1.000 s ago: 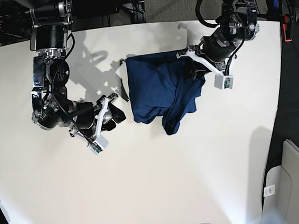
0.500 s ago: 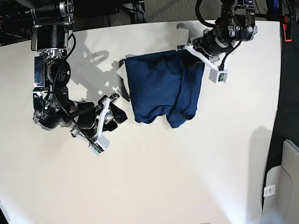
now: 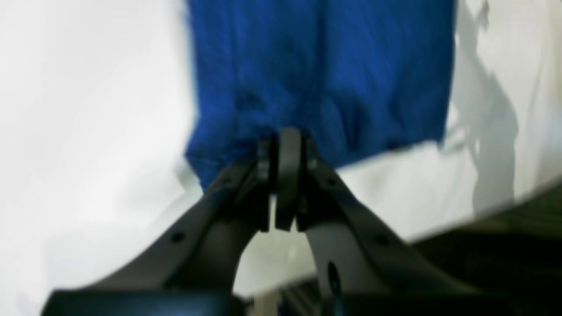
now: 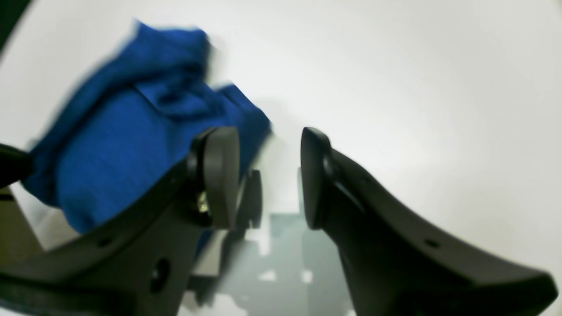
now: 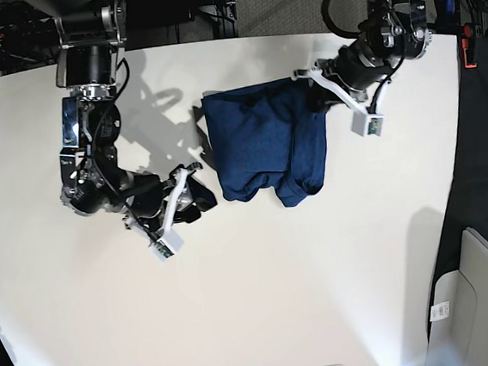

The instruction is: Fold the T-shirt properly

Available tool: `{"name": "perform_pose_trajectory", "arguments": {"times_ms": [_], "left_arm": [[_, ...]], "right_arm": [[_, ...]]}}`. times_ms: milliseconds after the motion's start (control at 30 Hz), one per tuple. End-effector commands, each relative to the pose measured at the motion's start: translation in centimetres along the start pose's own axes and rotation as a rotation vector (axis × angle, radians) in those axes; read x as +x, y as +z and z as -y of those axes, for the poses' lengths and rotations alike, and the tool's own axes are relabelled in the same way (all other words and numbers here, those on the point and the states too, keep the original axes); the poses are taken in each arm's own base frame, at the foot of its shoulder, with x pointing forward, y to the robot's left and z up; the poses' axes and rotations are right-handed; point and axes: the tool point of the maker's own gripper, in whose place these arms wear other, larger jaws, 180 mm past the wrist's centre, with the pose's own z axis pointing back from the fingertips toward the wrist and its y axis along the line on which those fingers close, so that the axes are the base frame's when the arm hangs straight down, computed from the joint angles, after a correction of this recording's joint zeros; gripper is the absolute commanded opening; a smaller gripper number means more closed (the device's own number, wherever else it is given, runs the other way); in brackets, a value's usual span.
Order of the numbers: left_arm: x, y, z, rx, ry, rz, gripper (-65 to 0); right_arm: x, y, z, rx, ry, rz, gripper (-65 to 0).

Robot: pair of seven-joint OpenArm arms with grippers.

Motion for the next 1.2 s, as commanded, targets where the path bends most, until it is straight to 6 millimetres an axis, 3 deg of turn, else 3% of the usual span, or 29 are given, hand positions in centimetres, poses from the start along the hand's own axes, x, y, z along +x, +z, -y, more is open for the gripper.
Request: {"name": "perform_pose_trajectory", "arguments": {"times_ms": [0,200,333,433,467,733,800,933,1033,1167], "left_arm": [[2.1,0.3,0.6,-0.017,-0.019,0.076,-64.9],[7.6,0.3,1.7,-0.045,-0.070,0.216,-64.7],[8.9,0.3,2.0,-0.052,-0.083,0.245,-64.6],[8.6,0.3,1.9,-0.051,-0.081,0.239,-64.6],[8.4,0.3,1.9,-0.051,-0.080,0.233,-64.6],[-0.1,0.6,0.6,-0.017,-0.012,0.005,-64.8],[-1.1,0.8,0.4,-0.011,0.001,-0.007,-64.8],[1.0,0.9,0.4,-0.010,-0.001,0.103,-64.8],[5.2,0.8,1.0,-0.028,-0.037,0.221,-64.7],[8.9,0.0,2.9,-0.077,-0.092,0.266,-64.6]], "right_arm": [[3.3,-0.3,-1.0,0.036,0.019,0.098,-41.2],[3.9,-1.1,-1.3,0.057,-0.001,0.101,-41.4],[2.7,-1.5,-0.7,0.010,0.017,0.048,-50.6],[1.7,-1.9,-0.5,-0.018,0.026,0.011,-54.9],[1.6,-1.9,-0.4,-0.025,0.028,0.004,-54.8],[2.2,-1.9,-0.4,-0.026,0.031,0.035,-54.5],[2.1,-2.2,-0.4,-0.019,0.018,0.041,-54.5],[1.5,-3.0,-0.1,-0.003,-0.013,0.033,-54.5],[1.1,-3.1,0.0,-0.004,-0.022,0.027,-54.5],[0.2,-2.9,0.1,-0.006,-0.036,0.017,-54.6]]}}
